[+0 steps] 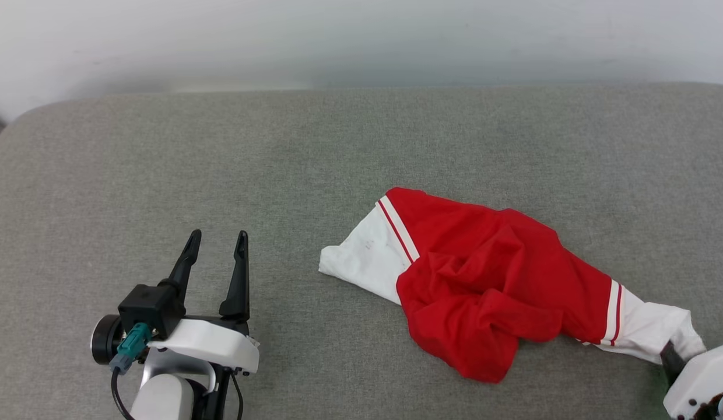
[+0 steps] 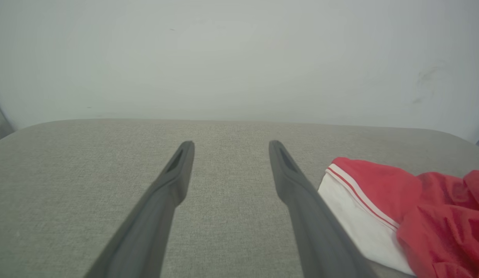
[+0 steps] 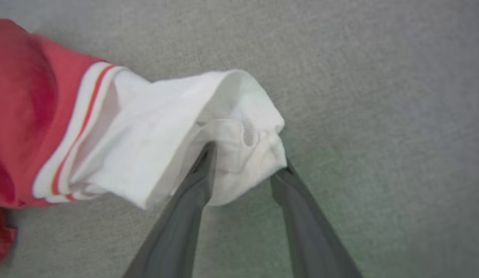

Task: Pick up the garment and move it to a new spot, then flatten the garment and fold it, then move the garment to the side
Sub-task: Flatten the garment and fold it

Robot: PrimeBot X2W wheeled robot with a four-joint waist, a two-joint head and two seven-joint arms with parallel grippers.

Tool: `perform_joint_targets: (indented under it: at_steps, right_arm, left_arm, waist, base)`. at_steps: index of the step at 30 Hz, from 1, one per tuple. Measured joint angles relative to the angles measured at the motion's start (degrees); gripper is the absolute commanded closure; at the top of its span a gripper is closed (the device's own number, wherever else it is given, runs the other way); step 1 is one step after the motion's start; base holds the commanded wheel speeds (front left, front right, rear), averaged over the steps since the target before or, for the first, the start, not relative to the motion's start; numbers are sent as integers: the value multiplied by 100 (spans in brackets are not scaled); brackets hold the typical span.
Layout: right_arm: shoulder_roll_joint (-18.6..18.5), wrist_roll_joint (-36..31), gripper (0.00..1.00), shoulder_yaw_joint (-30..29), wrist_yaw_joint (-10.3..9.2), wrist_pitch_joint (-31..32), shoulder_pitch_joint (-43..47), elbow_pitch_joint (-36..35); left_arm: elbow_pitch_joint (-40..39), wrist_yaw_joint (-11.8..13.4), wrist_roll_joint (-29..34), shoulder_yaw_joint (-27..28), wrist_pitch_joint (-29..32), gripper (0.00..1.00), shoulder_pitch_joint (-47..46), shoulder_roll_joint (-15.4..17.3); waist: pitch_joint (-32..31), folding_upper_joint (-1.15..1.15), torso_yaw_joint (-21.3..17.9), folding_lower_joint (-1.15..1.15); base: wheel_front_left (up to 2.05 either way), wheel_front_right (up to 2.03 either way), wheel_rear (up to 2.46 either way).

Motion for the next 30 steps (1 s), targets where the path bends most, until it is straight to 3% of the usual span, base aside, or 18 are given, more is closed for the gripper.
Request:
perform_joint_targets:
  at_steps: [6, 13, 25, 30]
  right_arm:
    - [122, -187, 0, 91, 0, -1448, 96, -435]
    - [319, -611, 0, 423, 0, -2472, 376, -1011]
    - [402, -757, 0, 1513, 0, -2609, 1081, -2042]
    - [402, -754, 0, 1748, 0, -2547, 1169, -2473]
  left_arm:
    - [81, 56, -27, 63, 0, 0, 156, -5]
    - [198, 126, -108, 143, 1, 0, 392, 21]
    - [333, 258, -124, 183, 285, 0, 569, 198]
    - [420, 155, -108, -19, 747, 0, 379, 304]
  waist:
    - [-204, 0, 40, 0]
    - [-524, 0, 35, 0]
    - [-849, 0, -55, -1]
    - [-745, 0, -174, -1]
  base:
    - [0, 0, 0]
    - [0, 0, 0]
    - [0, 0, 0]
    - [0, 0, 0]
